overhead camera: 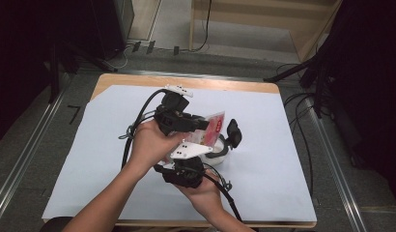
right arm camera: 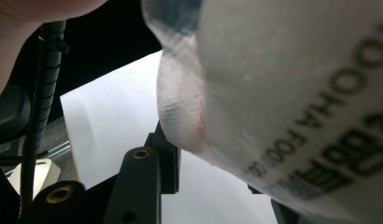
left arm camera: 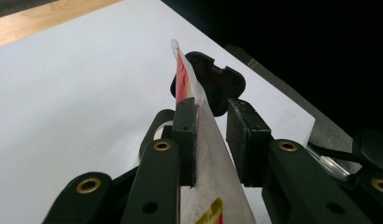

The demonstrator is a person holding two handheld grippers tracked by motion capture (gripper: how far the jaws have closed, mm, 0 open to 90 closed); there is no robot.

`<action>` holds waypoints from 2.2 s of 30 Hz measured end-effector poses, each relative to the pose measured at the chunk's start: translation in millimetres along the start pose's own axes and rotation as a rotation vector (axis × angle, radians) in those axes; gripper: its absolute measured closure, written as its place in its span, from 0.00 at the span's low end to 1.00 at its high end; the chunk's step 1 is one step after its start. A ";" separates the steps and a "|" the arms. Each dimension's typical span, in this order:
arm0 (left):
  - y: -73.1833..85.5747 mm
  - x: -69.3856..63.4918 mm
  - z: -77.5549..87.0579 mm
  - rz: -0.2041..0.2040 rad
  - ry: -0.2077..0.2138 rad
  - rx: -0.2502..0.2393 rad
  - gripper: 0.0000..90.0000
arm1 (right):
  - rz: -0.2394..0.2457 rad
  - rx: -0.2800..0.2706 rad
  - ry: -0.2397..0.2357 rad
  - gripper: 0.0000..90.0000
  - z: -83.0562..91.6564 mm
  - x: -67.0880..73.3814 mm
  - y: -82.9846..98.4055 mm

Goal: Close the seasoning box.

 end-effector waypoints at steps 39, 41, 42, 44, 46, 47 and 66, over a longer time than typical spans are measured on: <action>0.7 0.5 0.9 -0.008 -0.007 0.013 0.83 | 0.020 -0.004 0.007 0.77 0.5 -0.6 2.3; 1.7 0.6 1.4 -0.005 -0.008 0.018 0.83 | 0.022 -0.006 0.002 0.76 0.3 -0.4 3.1; 2.4 1.2 1.7 -0.008 -0.009 0.021 0.83 | 0.024 -0.007 -0.004 0.75 -0.1 0.1 3.7; 4.1 1.6 2.5 -0.006 -0.012 0.030 0.83 | 0.031 -0.005 -0.010 0.74 -0.6 0.5 5.0; 5.5 1.7 3.2 0.002 -0.002 0.036 0.83 | 0.036 -0.004 -0.012 0.73 -1.5 1.2 6.4; 6.1 1.9 3.5 0.005 -0.005 0.041 0.83 | 0.037 -0.003 -0.014 0.72 -1.7 1.8 7.2; 18.8 6.3 6.5 0.029 0.030 0.144 0.83 | 0.098 0.007 -0.047 0.59 -12.1 10.0 24.9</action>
Point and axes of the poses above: each handheld gripper's, and its own axes: z roughly backward along the jaws, y roughly out of its underside, x roughly to its left, the point moved 5 cm from there along -z, roughly forward along the jaws, and after that the axes turned 4 degrees about -x, right-handed, at the moved point
